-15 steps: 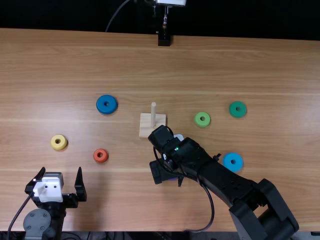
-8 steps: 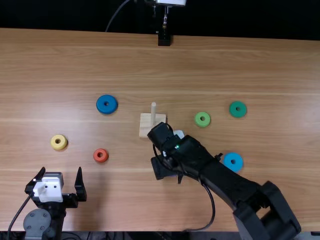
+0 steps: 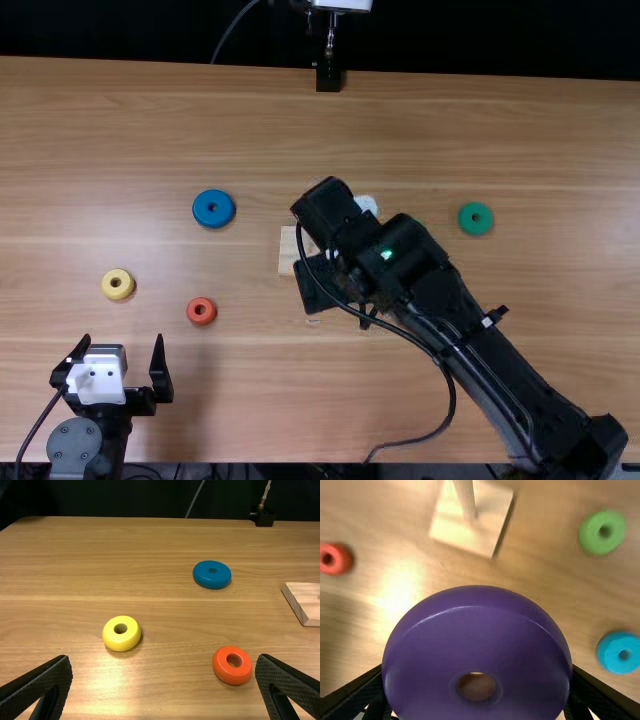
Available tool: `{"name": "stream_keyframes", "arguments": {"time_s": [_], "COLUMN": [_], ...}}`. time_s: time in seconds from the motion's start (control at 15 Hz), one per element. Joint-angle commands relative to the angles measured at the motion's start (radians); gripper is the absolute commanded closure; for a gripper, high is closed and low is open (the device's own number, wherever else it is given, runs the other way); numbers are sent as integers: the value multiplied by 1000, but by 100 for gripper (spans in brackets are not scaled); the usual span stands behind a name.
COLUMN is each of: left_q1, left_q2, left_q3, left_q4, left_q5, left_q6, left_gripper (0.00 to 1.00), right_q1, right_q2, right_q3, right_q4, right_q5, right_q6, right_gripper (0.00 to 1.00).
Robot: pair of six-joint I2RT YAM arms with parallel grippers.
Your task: Build the Hanoi tower: stack the rings onto the peg from bottom to top in this color order: purple, dark blue, light blue, dark green, light green, yellow, orange.
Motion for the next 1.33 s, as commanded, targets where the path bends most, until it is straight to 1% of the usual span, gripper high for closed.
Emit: {"name": "stream_keyframes", "arguments": {"time_s": [0.0, 0.2, 0.4, 0.6, 0.73, 0.87, 1.0, 1.07, 1.27], "left_q1": [-3, -3, -3, -3, -2, -3, -3, -3, -3], "left_q2": [-12, -12, -12, -12, -12, -12, -12, -12, -12], "left_q3": [-105, -105, -105, -105, -105, -105, -105, -105, -105], "left_q4": [-78, -78, -78, -78, -78, -78, -78, -78, -78], "left_q5": [0, 0, 0, -2, -2, -2, 0, 0, 0], "left_q6": [10, 10, 10, 10, 10, 10, 10, 10, 10], "left_gripper": [0, 0, 0, 0, 0, 0, 0, 0, 0], "right_q1": [7, 5, -4, -19, -53, -76, -82, -82, -82], "right_q2": [59, 160, 242, 266, 271, 305, 311, 312, 315], "right_q3": [134, 356, 479, 500, 503, 542, 557, 557, 557], "right_q4": [-42, -119, -123, -118, -110, -105, -105, -99, -73], "right_q5": [16, 16, 16, 16, 16, 16, 16, 16, 16], "right_q6": [1, -6, -8, -6, -8, -12, -39, -45, -45], "right_gripper": [100, 100, 100, 100, 100, 100, 100, 100, 100]}}
